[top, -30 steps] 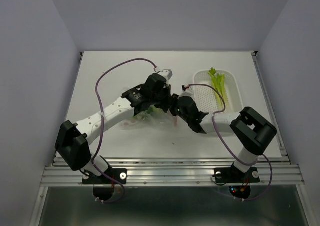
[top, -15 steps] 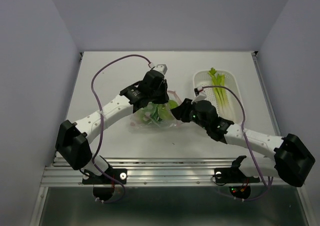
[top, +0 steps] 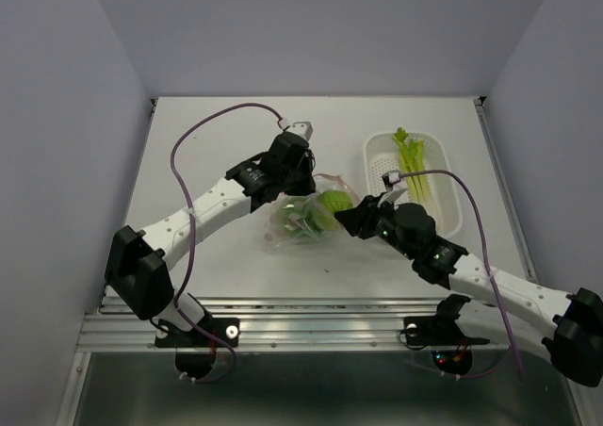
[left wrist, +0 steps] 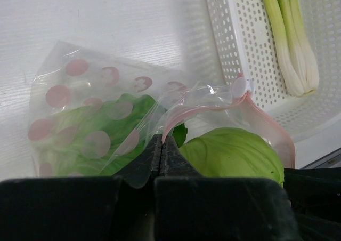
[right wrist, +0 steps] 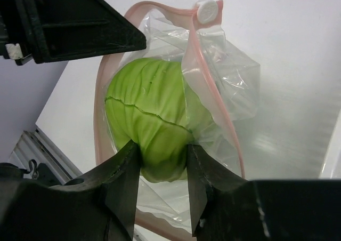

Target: Open the zip-top bag and remove the fake food

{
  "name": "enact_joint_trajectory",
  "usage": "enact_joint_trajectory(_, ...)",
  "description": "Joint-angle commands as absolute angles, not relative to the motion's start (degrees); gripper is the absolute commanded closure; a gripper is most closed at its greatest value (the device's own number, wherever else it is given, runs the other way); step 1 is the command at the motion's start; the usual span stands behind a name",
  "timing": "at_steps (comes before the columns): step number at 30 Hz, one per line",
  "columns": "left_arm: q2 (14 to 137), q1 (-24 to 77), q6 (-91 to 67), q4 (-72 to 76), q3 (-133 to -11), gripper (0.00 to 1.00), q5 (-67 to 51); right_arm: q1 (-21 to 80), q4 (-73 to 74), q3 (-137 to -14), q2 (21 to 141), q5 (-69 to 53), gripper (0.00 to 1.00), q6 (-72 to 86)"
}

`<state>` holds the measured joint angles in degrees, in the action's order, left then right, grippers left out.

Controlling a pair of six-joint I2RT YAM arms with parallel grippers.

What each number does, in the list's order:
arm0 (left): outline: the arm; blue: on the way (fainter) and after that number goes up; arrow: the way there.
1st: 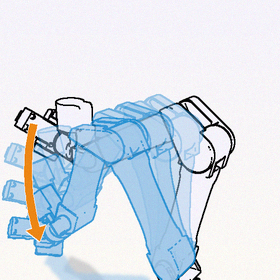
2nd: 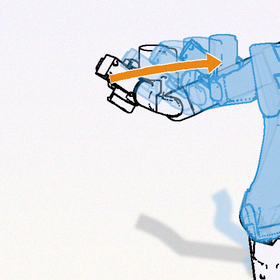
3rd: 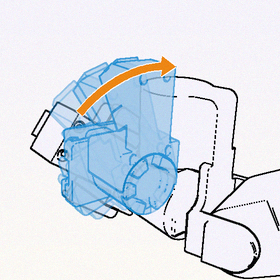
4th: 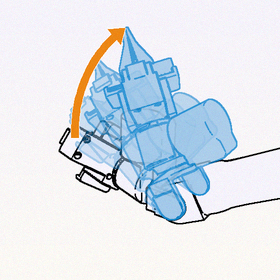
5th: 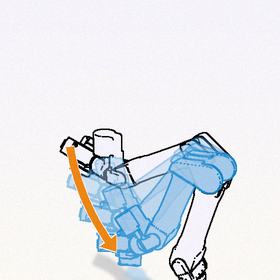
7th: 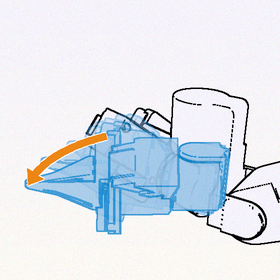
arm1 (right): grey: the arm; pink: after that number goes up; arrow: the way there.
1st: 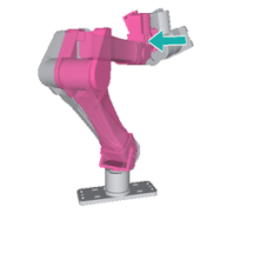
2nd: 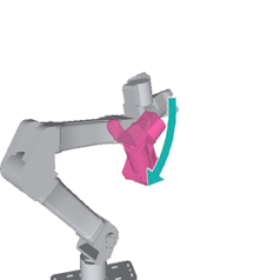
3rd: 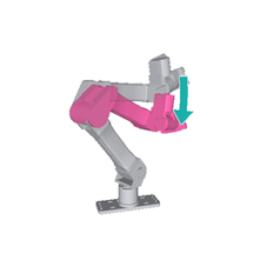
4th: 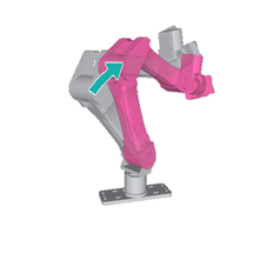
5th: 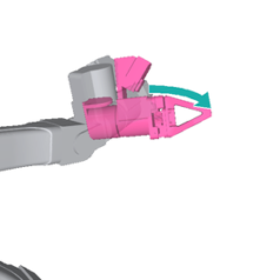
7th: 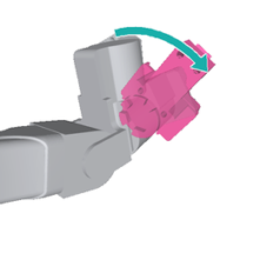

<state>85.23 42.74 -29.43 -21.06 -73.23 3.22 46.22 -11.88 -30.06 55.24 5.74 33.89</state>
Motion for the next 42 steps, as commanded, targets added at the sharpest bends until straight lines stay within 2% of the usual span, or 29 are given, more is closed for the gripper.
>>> enact_joint_trajectory(1, 83.8, 42.3, -28.1, -20.8, -74.7, 1.0, 3.1, 46.6, -30.3, -27.2, 51.2, 3.0, 0.99, 27.4)
enact_joint_trajectory(7, 83.5, 42.3, -27.6, -19.4, -73.8, 1.0, 0.3, 46.6, -45.9, -25.9, 53.3, 6.9, 0.99, 26.6)
enact_joint_trajectory(14, 83.4, 42.4, -28.0, -18.7, -73.4, 1.0, -1.8, 46.6, -67.1, -24.7, 57.6, 5.6, 0.99, 30.6)
enact_joint_trajectory(17, 83.1, 42.4, -28.2, -18.6, -73.1, 1.0, -1.3, 46.6, -63.0, -26.4, 56.8, 11.2, 0.99, 30.3)
enact_joint_trajectory(21, 83.1, 42.4, -28.5, -19.0, -72.6, 1.0, -0.6, 46.6, -68.8, -24.2, 55.2, 16.9, 0.99, 29.4)
enact_joint_trajectory(29, 82.4, 42.4, -28.7, -18.8, -72.1, 1.0, -1.1, 46.6, -65.3, -27.6, 53.1, 30.8, 0.99, 24.0)
enact_joint_trajectory(36, 81.8, 42.4, -28.5, -19.6, -73.0, 1.0, -0.6, 46.6, -62.4, -31.4, 54.5, 32.2, 0.99, 22.9)
enact_joint_trajectory(40, 81.4, 42.3, -28.1, -21.1, -76.1, 1.0, 3.1, 46.6, -54.5, -35.2, 54.0, 38.8, 0.99, 22.5)
enact_joint_trajectory(42, 81.4, 42.3, -27.5, -23.0, -79.3, 1.0, 4.4, 46.6, -46.0, -37.7, 53.7, 42.4, 0.98, 20.8)
